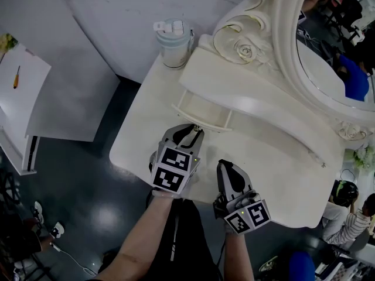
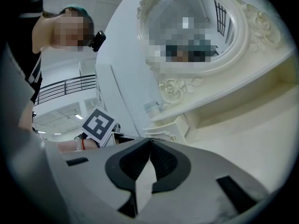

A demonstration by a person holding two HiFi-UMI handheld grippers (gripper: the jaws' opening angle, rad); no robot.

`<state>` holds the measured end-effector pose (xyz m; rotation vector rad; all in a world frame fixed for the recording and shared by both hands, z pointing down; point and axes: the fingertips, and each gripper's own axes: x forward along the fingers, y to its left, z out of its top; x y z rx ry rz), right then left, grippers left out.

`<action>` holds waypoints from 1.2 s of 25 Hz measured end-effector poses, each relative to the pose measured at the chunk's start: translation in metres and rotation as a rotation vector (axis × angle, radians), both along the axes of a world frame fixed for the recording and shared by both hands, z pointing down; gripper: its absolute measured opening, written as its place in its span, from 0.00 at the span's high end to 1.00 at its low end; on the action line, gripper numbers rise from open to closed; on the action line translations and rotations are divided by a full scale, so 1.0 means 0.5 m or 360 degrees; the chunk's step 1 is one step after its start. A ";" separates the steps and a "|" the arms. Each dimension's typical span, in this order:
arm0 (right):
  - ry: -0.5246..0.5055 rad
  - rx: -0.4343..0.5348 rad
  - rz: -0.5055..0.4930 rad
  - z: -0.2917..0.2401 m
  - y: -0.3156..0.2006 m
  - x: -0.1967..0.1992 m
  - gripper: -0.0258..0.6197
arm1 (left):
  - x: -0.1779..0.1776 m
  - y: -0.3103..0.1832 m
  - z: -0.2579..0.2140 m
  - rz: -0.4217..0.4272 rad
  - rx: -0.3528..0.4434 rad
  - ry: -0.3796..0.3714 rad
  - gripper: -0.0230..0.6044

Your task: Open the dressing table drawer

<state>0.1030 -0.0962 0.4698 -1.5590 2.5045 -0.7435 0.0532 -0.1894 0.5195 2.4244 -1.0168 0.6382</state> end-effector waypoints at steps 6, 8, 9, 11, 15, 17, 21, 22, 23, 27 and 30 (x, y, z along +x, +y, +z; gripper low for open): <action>0.0005 0.0000 0.0003 -0.005 0.007 0.000 0.95 | -0.004 0.010 -0.001 0.0002 -0.0005 -0.0002 0.80; 0.0005 -0.0001 0.0003 -0.005 0.009 0.001 0.95 | -0.005 0.012 -0.001 0.0000 -0.0007 -0.0003 0.80; 0.0006 -0.0001 0.0003 -0.005 0.010 0.001 0.95 | -0.005 0.014 -0.001 0.0000 -0.0009 -0.0003 0.80; 0.0007 -0.0002 0.0003 -0.005 0.012 0.002 0.95 | -0.006 0.016 -0.001 0.0001 -0.0012 -0.0004 0.80; 0.0004 0.0001 0.0000 -0.006 0.011 0.002 0.95 | -0.008 0.021 -0.001 -0.0006 -0.0014 0.0002 0.80; 0.0002 0.0000 -0.0002 -0.006 0.010 0.001 0.95 | -0.008 0.023 -0.001 -0.0011 -0.0013 0.0004 0.80; 0.0000 -0.0003 -0.0006 -0.007 0.010 -0.002 0.95 | -0.010 0.028 -0.002 -0.0012 -0.0017 0.0006 0.80; 0.0000 -0.0003 -0.0007 -0.006 0.010 -0.003 0.95 | -0.010 0.027 -0.002 -0.0012 -0.0015 0.0007 0.80; 0.0001 -0.0003 -0.0007 -0.006 0.009 -0.003 0.95 | -0.010 0.027 -0.002 -0.0012 -0.0012 0.0008 0.80; 0.0001 -0.0003 -0.0010 -0.006 0.010 -0.004 0.95 | -0.009 0.027 -0.001 -0.0009 0.0014 0.0004 0.79; 0.0003 -0.0006 -0.0012 -0.006 0.010 -0.004 0.95 | -0.010 0.026 -0.004 -0.0008 0.0053 -0.0029 0.78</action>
